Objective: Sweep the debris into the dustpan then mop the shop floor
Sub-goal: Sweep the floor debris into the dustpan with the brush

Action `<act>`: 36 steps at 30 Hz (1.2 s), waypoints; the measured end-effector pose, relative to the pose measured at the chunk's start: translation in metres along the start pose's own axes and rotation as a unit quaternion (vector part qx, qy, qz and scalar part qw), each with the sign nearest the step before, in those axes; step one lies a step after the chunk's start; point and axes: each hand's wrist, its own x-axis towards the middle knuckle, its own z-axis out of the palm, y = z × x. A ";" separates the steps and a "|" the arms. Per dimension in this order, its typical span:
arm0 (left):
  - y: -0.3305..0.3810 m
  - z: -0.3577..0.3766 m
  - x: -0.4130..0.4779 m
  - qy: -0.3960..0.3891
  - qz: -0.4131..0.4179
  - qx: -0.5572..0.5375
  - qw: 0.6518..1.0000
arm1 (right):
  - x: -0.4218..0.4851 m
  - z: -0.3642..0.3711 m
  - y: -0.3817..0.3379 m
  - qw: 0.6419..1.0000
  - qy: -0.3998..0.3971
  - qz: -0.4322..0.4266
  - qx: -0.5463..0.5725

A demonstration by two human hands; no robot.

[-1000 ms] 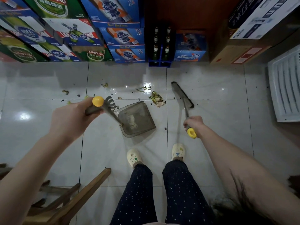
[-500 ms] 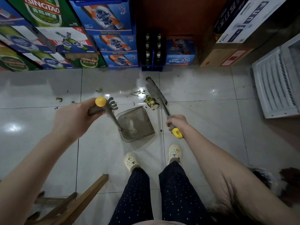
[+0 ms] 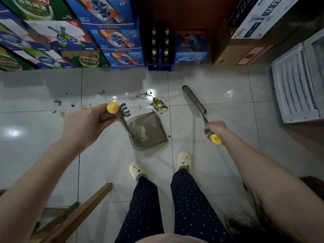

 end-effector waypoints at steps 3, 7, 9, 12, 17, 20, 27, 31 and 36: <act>0.011 0.005 0.002 -0.008 -0.014 -0.011 1.000 | 0.007 -0.010 0.006 1.000 -0.002 0.012 0.002; 0.017 0.007 0.004 -0.009 -0.025 -0.028 0.999 | 0.006 0.004 0.004 1.000 -0.022 0.020 -0.001; 0.016 0.007 0.005 -0.008 -0.028 -0.032 0.999 | 0.001 0.018 0.000 0.999 -0.037 0.020 0.015; 0.013 0.004 0.004 -0.006 -0.034 -0.032 0.999 | -0.010 0.044 -0.009 0.997 -0.066 0.018 0.027; -0.004 -0.001 -0.004 -0.005 -0.037 -0.030 0.999 | -0.030 0.085 -0.021 0.994 -0.104 0.012 0.015; -0.019 -0.006 -0.012 -0.004 -0.040 -0.032 0.999 | -0.039 0.092 -0.023 0.994 -0.109 0.002 0.016; -0.058 -0.016 -0.031 -0.015 -0.031 -0.031 0.999 | -0.068 0.082 -0.012 0.996 -0.074 -0.003 0.049; -0.087 -0.020 -0.040 -0.023 -0.018 -0.027 0.999 | -0.075 0.088 0.004 0.997 -0.045 0.010 0.058; -0.117 -0.026 -0.046 -0.018 0.000 -0.024 1.000 | -0.078 0.117 0.018 0.996 -0.027 0.036 0.074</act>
